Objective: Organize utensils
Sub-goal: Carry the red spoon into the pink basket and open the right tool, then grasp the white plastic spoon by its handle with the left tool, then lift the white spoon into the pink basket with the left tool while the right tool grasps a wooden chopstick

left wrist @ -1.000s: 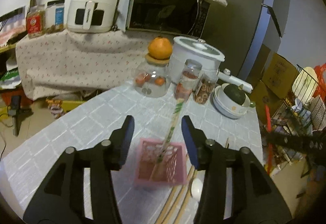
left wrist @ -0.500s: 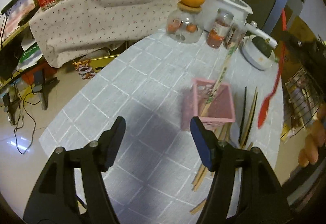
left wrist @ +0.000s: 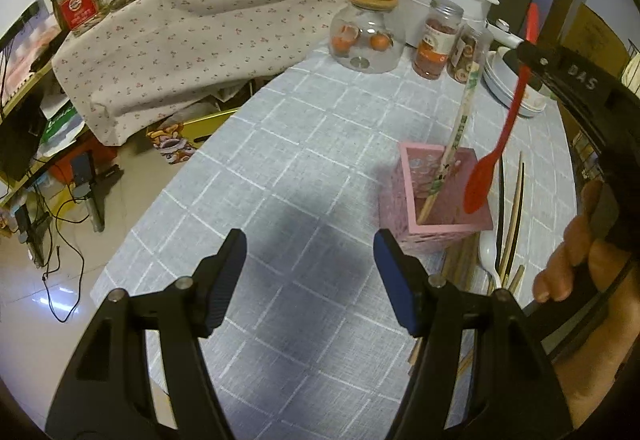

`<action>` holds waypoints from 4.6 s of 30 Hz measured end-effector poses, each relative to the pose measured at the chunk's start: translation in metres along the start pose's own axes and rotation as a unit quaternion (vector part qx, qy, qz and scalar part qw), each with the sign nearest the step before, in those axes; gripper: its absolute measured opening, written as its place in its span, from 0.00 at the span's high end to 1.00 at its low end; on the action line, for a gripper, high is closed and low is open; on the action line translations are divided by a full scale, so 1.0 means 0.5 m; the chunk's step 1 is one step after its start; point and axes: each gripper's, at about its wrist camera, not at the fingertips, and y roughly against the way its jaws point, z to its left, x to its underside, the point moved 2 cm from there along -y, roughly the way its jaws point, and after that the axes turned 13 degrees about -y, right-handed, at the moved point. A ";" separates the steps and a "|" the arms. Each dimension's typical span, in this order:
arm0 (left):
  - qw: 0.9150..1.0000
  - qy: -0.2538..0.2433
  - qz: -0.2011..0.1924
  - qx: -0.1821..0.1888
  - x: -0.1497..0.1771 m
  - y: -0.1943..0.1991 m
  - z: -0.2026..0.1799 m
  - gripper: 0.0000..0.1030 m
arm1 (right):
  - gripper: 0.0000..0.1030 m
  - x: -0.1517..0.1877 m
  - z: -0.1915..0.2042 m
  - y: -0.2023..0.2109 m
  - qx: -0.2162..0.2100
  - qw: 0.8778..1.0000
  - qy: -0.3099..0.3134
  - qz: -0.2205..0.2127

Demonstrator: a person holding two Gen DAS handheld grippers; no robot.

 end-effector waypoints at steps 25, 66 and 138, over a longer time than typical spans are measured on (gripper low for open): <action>0.993 0.013 0.065 0.095 0.024 -0.036 -0.059 0.25 | 0.41 -0.085 -0.176 0.072 0.045 0.977 -0.036 0.203; 0.973 0.072 0.026 0.216 0.008 -0.199 -0.289 0.75 | 0.31 0.012 -0.415 0.062 0.151 0.911 0.071 0.376; 0.943 0.030 -0.328 -0.044 -0.073 0.141 -0.071 0.98 | 0.96 -0.017 -0.215 0.091 0.029 0.946 0.074 0.313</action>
